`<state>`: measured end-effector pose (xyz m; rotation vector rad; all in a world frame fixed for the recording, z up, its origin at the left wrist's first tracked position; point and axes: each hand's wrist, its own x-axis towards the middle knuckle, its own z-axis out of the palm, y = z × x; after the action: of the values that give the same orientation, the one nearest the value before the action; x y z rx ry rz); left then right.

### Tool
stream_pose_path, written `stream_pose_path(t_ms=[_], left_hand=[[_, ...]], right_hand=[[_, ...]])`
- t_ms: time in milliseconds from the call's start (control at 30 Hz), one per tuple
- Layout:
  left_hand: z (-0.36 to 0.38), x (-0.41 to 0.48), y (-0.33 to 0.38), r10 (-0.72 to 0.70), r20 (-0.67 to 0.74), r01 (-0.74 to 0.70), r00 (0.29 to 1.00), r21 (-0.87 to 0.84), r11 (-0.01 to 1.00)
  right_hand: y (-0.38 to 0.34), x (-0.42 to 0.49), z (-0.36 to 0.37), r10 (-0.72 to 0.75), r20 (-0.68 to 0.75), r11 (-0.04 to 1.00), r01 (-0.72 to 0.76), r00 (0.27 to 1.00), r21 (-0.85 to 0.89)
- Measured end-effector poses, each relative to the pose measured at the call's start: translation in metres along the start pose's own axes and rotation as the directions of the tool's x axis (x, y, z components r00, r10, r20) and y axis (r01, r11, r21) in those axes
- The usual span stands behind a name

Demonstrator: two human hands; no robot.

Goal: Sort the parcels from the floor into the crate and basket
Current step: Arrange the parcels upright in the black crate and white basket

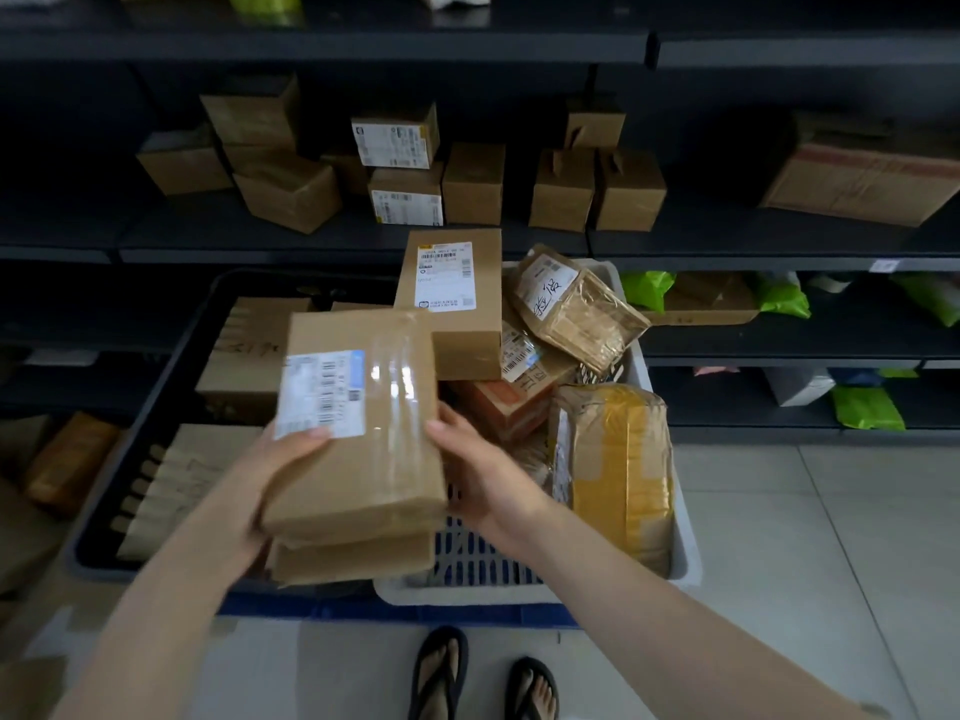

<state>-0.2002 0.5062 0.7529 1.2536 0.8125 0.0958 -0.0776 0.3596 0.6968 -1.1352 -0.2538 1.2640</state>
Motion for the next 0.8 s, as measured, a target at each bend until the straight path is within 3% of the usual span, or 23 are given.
stream_pose_path(t_ms=[133, 233, 467, 567, 700, 767, 800], left_hand=[[-0.047, 0.006, 0.005, -0.034, -0.212, 0.004, 0.977, -0.137, 0.991], [-0.068, 0.016, 0.004, -0.078, -0.279, 0.039, 0.957, -0.144, 0.989], [-0.081, 0.041, -0.010, -0.190, -0.238, 0.146, 0.952, -0.189, 0.971], [-0.093, 0.048, -0.018, -0.201, -0.248, 0.150, 0.948, -0.209, 0.966], [-0.104, 0.047, -0.018, -0.229, -0.155, 0.209, 0.961, -0.136, 0.968], [-0.104, 0.046, -0.017, -0.219, -0.117, 0.213, 0.969, -0.063, 0.975], [-0.102, 0.046, -0.016, -0.195, -0.124, 0.194, 0.973, -0.021, 0.981]], right_hand=[[0.002, 0.027, 0.040, 0.037, 0.080, 0.995, -0.029, 0.996, -0.095], [0.006, 0.044, 0.057, 0.089, 0.074, 0.994, -0.084, 0.993, -0.064], [0.027, 0.073, 0.056, 0.181, 0.036, 0.979, -0.184, 0.983, 0.094], [0.028, 0.077, 0.063, 0.159, 0.024, 0.987, -0.160, 0.987, 0.035], [0.020, 0.069, 0.049, 0.205, -0.003, 0.978, -0.205, 0.979, -0.046], [0.014, 0.064, 0.021, 0.179, -0.186, 0.981, -0.190, 0.966, -0.047], [0.014, 0.061, 0.004, 0.167, -0.375, 0.974, -0.211, 0.912, -0.078]])
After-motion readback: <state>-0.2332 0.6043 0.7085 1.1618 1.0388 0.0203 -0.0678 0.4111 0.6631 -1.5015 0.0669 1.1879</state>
